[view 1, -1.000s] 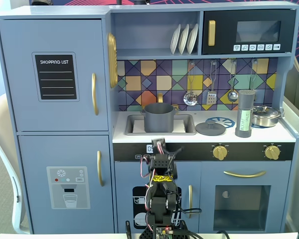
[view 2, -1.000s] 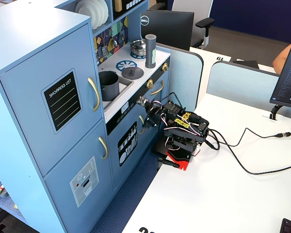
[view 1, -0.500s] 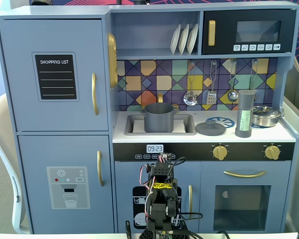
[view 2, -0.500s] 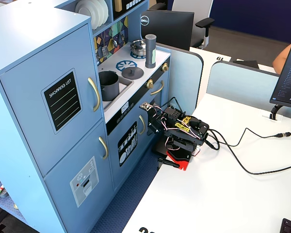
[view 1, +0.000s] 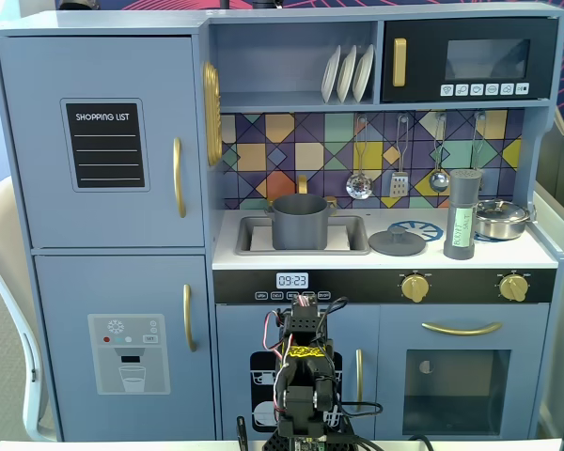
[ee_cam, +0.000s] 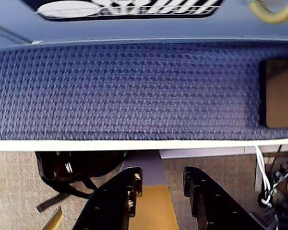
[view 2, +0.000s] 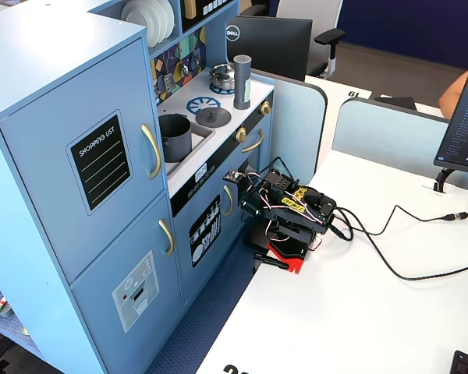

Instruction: Put salt in the gray recipient

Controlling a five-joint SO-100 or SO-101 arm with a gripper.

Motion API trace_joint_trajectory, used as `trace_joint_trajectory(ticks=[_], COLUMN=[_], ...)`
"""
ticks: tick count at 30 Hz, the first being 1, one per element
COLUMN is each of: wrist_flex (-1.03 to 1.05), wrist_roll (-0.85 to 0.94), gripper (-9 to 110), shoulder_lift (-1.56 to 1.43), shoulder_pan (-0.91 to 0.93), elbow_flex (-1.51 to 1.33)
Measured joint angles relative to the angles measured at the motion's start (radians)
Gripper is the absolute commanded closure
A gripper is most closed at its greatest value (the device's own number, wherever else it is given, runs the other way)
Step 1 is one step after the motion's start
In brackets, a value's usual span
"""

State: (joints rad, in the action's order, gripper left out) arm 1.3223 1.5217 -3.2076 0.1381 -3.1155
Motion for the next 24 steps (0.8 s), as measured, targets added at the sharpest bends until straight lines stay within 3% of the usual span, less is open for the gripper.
trace_joint_trajectory(ticks=[24], wrist_flex=[0.000], wrist_roll=[0.000], gripper=[95], shoulder_lift=[0.000], shoulder_pan=[-0.058], elbow_flex=[0.000])
